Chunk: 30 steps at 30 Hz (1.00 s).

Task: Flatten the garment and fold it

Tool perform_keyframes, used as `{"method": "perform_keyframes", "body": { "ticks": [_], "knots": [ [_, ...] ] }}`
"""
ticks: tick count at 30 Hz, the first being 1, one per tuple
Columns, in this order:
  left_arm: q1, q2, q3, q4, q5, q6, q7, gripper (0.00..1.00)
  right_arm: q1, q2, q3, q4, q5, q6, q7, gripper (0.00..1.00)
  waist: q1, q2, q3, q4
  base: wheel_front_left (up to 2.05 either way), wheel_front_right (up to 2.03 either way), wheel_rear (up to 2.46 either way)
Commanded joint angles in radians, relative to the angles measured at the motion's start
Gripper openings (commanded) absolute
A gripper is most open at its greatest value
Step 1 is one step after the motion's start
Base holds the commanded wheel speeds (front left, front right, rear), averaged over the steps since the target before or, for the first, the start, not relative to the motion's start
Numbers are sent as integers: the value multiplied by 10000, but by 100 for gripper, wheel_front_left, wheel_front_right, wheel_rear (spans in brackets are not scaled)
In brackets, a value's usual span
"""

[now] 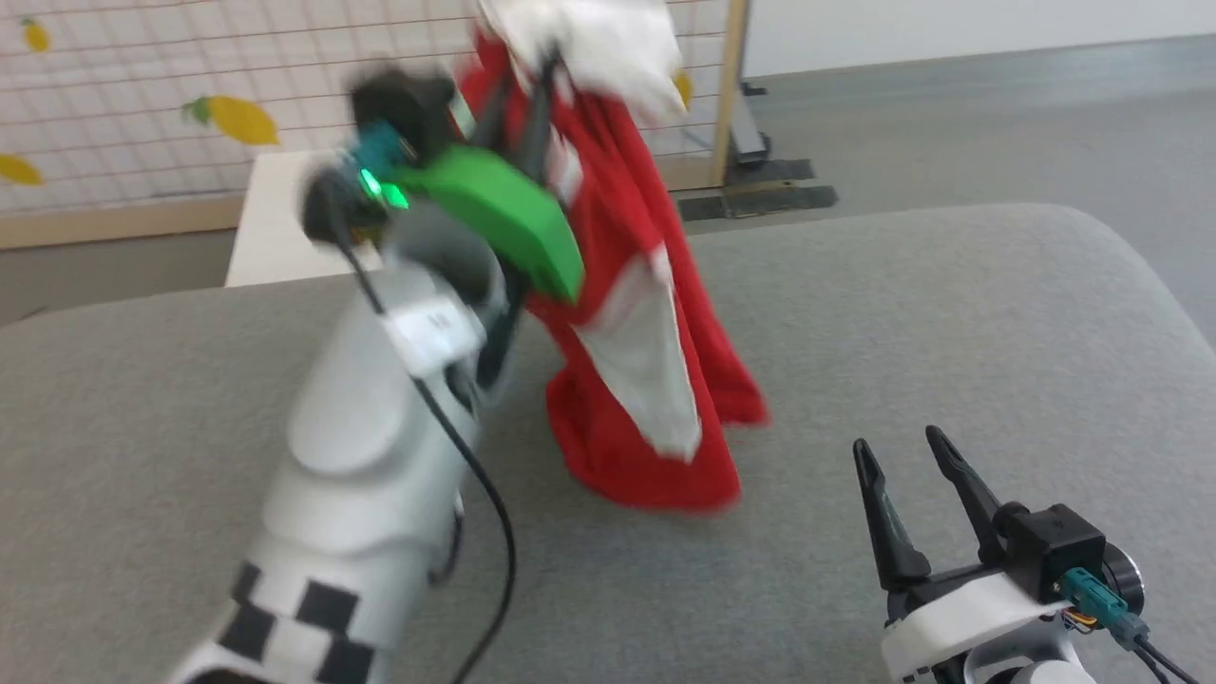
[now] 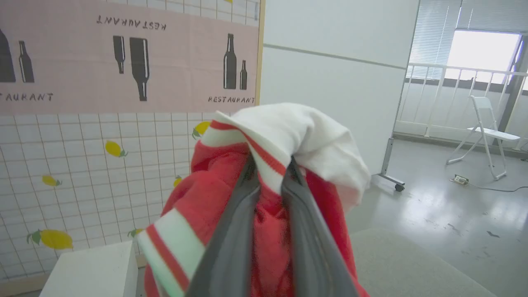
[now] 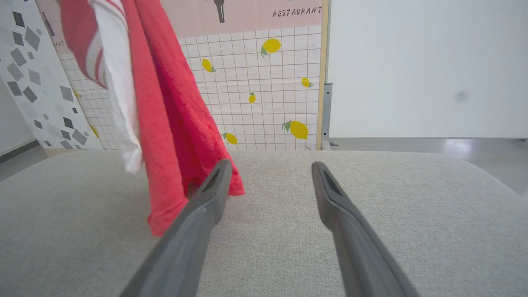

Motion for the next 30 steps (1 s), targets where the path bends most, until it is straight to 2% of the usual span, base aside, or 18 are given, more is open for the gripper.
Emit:
{"method": "perform_keyframes", "body": {
  "ticks": [1, 7, 12, 13, 14, 15, 18, 21, 25, 30],
  "knots": [
    [506, -18, -247, 290, -296, -73, 260, 0, 69, 4, -9, -47, 67, -15, 7, 100, 1, -1, 132, -376, 0, 0, 0],
    [1859, -37, -2070, 1796, -1180, 217, 2115, 0, -109, 4, 10, -20, 133, -15, -31, 100, 1, -1, 421, -517, 0, 0, 0],
    [2477, -39, -2815, 2801, -1648, 255, 3900, 0, -152, 4, -54, 11, 117, -15, -33, 100, 1, -1, 514, -405, 0, 0, 0],
    [2544, -39, -2891, 2921, -1703, 298, 4149, 55, -154, 4, -51, 14, 113, -15, -27, 100, 1, -1, 530, -360, 0, 0, 0],
    [2581, -39, -2948, 3002, -1704, 354, 4305, 96, -158, 4, -40, 13, 117, -15, -22, 100, 1, -1, 541, -322, 0, 0, 0],
    [2615, -39, -3009, 3060, -1698, 407, 4445, 100, -164, 4, -28, 16, 122, -15, -20, 100, 1, -1, 549, -275, 0, 0, 0],
    [2613, 49, -3108, 2941, -1531, 537, 4290, 100, -170, 5, -14, 21, 136, -15, -23, 100, 1, -1, 543, -139, 0, 0, 0],
    [2557, 136, -2971, 2353, -1335, 756, 3254, 100, -178, 5, -50, 5, 123, -15, -27, 100, 1, -1, 539, 18, 0, 0, 0],
    [2350, 207, -2884, 1352, -1034, 742, 1837, 100, -180, 5, -82, -36, 67, -15, -2, 100, 1, -1, 501, 202, 0, 0, 0],
    [1961, 301, -3073, 610, -485, 803, 938, 100, -201, 5, -52, -68, 48, -15, 33, 100, 1, -1, 466, 217, 0, 0, 0]
  ]
}}
